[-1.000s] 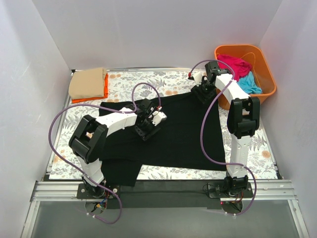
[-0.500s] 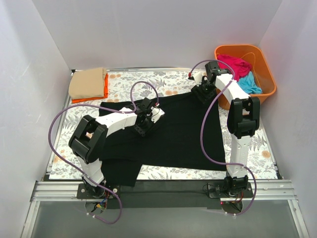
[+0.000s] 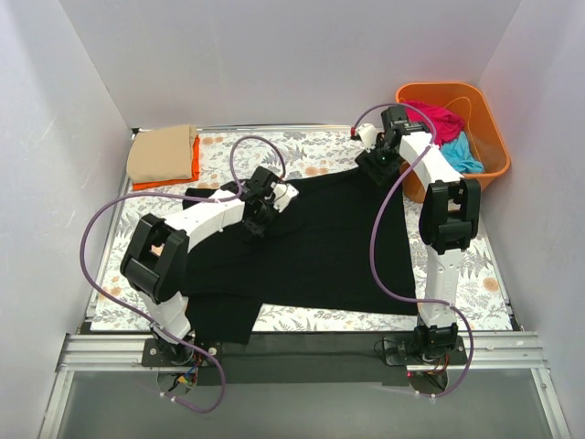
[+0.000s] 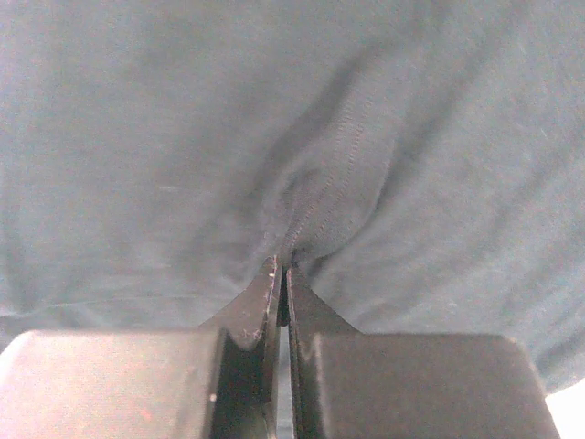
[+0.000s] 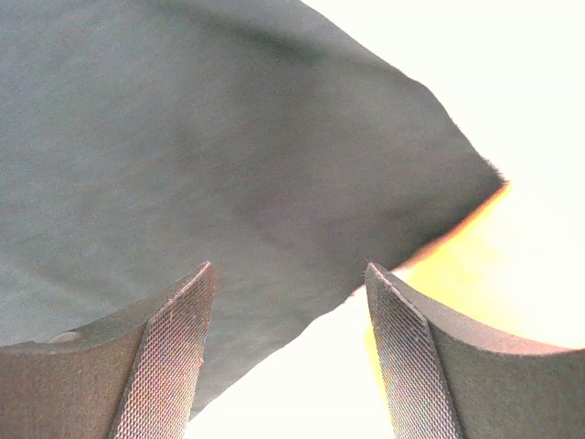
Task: Fold and stack the t-shirts
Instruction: Fold the tshirt
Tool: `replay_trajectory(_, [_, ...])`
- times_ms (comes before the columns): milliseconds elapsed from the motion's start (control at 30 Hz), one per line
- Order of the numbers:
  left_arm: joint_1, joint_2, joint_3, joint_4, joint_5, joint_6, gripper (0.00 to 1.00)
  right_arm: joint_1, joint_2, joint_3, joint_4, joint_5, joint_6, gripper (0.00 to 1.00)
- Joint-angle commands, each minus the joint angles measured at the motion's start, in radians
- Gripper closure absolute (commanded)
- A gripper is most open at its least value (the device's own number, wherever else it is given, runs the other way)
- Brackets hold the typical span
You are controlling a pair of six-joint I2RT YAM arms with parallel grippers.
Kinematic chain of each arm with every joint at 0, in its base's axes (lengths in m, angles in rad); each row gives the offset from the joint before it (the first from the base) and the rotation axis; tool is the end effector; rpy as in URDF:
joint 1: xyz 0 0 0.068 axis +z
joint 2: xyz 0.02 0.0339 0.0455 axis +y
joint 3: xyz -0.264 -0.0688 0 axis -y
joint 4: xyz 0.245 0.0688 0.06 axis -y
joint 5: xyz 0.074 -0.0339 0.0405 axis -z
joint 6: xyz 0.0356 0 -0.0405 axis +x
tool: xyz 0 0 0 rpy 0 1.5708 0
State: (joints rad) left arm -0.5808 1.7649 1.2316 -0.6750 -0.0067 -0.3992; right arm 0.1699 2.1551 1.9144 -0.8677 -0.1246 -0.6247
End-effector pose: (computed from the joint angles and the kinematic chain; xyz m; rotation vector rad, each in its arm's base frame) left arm 0.2938 -0.1925 0.1972 0.2530 2.7979 -0.2340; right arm 0.4592 0.0833 0.2357 -1.0668 2.4411 0.0205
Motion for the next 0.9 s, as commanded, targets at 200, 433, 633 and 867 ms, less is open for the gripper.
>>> replay_trajectory(200, [0.150,-0.001,0.230,-0.014,0.005,0.048,1.00,0.005,0.129,0.212,0.137,0.196,-0.096,0.39])
replay_trajectory(433, [0.268,0.103,0.380,0.015,-0.001,0.065,1.00,0.023,0.166,0.176,0.176,0.295,-0.170,0.45])
replay_trajectory(633, [0.393,0.140,0.446,0.116,-0.067,0.126,1.00,0.023,0.150,0.140,0.185,0.301,-0.187,0.43])
replay_trajectory(867, [0.463,0.280,0.726,0.232,-0.029,0.167,1.00,0.022,0.143,0.136,0.184,0.284,-0.219,0.43])
